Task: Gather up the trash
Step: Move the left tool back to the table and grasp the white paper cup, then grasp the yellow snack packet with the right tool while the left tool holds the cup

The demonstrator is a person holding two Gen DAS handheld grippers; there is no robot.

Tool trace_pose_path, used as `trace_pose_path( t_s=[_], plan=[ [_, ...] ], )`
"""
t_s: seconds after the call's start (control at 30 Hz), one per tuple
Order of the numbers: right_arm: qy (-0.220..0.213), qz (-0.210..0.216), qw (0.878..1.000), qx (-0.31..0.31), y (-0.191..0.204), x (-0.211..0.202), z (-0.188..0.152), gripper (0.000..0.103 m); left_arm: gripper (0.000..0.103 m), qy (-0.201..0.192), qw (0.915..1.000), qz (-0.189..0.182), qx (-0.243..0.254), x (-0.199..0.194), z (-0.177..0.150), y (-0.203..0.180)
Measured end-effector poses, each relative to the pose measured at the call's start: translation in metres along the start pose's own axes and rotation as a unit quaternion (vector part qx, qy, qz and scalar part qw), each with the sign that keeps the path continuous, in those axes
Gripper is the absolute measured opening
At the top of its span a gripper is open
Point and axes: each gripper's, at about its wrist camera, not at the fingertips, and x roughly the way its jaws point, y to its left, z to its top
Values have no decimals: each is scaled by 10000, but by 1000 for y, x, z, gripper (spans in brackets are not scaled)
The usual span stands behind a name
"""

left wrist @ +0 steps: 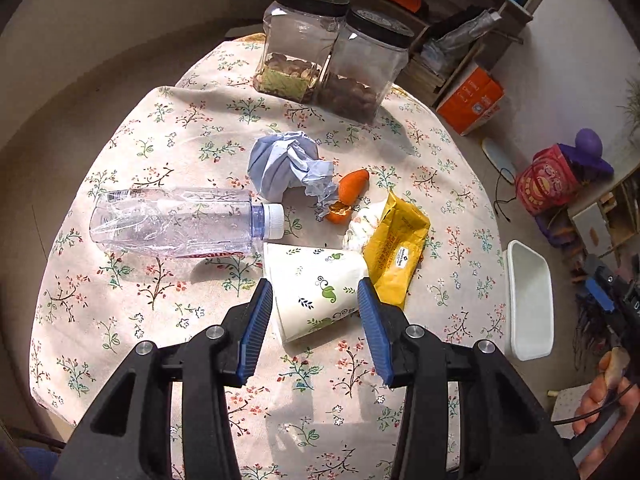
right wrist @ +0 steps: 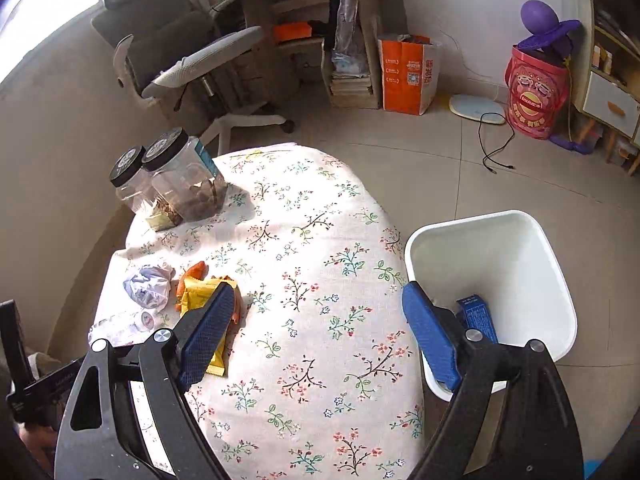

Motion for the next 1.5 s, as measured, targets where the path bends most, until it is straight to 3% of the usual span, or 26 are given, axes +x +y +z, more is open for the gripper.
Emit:
trace_pose_path(
  t_s=[0.23,0.33,0.5,0.6,0.8,0.97,1.07,1.2,1.37,1.43,1.5],
  plan=[
    [349,115,9949,-934,66,20,-22,84,42,241,9987,-245,-369,18,-10,25],
    [489,129,9935,-1024,76,30,-28,84,35,355,9973,-427,-470,29,-12,30],
    [716,103,9908,-1144,90,46,-37,84,32,372,9972,-496,-412,44,-11,24],
    [841,31,9888,-1230,94,56,-42,84,18,476,9971,-520,-302,56,-11,17],
    [1108,-24,9874,-1132,90,76,-48,84,4,103,9970,-757,113,37,-8,-5],
    [1260,130,9873,-961,89,85,-48,84,3,-280,9958,-653,584,14,-7,-22],
    [1372,207,9860,-926,92,92,-50,84,3,-346,9952,-684,611,9,-5,-21],
    [1596,282,9832,-840,96,107,-57,84,3,-511,9956,-290,729,7,-4,-20],
    [1768,198,9815,-713,106,124,-68,83,3,-536,9949,-183,839,10,-4,-21],
    [1813,199,9809,-679,109,130,-72,79,3,-564,9944,-142,885,10,-4,-21],
    [1941,182,9786,-663,110,137,-76,53,3,-618,9937,-81,927,10,-4,-21]
  ],
)
